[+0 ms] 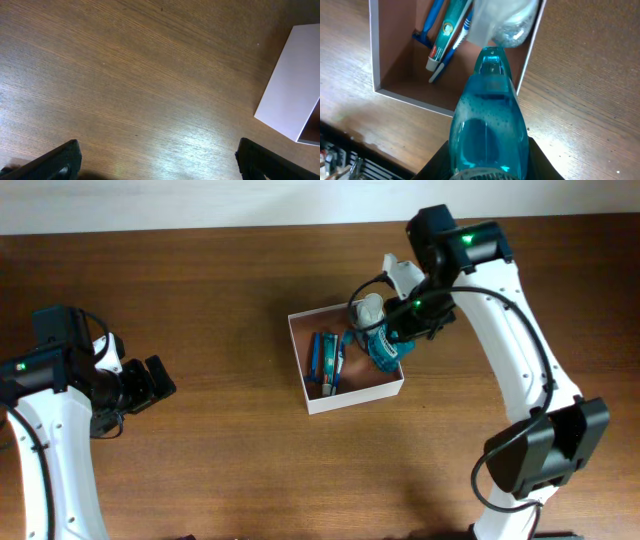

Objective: Pack container
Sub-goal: 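Lower the mouthwash into the box, open and raise the right gripper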

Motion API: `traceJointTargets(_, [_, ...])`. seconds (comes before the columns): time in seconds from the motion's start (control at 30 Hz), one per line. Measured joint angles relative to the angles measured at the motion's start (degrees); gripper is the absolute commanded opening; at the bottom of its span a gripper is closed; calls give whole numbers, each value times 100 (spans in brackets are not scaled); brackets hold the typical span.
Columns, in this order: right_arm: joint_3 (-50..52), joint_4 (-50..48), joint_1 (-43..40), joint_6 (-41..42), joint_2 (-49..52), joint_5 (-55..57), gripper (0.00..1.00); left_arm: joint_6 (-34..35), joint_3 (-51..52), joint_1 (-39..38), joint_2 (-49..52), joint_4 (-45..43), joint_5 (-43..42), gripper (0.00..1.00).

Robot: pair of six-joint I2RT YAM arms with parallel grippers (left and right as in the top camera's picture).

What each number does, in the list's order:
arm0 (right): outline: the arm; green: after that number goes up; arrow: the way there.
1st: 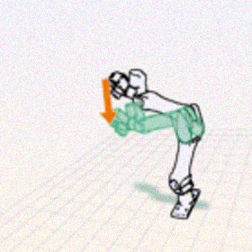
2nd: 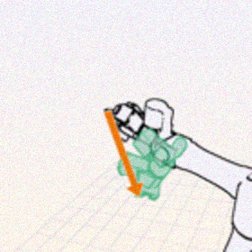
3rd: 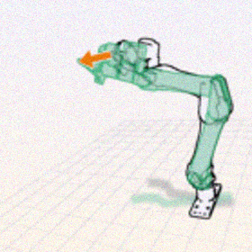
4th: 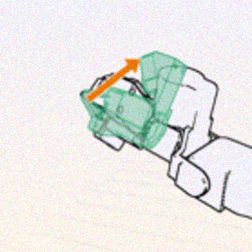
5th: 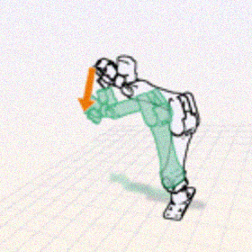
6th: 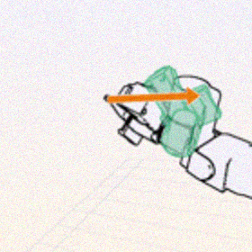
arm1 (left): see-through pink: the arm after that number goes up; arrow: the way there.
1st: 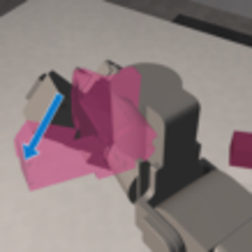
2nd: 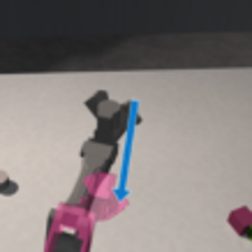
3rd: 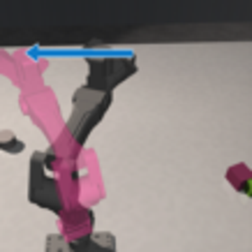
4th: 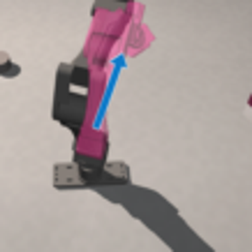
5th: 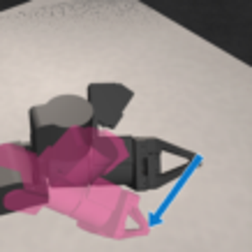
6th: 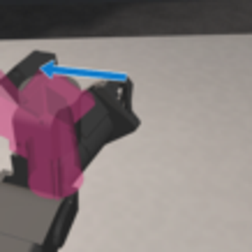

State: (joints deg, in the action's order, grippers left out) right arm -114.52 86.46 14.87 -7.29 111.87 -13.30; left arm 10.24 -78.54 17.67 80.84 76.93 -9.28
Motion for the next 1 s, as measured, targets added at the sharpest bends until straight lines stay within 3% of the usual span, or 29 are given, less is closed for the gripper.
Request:
traceJointTargets(0.3, [0, -144, 466, 278, 387, 575, 27, 0, 0, 0, 0, 2, 0, 99])
traceJointTargets(0.87, [2, -321, 501, 302, 782, 826, 27, 0, 0, 0, 0, 2, 0, 99])
traceJointTargets(1.0, [11, -337, 501, 328, 841, 970, 32, 0, 0, 0, 0, 0, 0, 99])
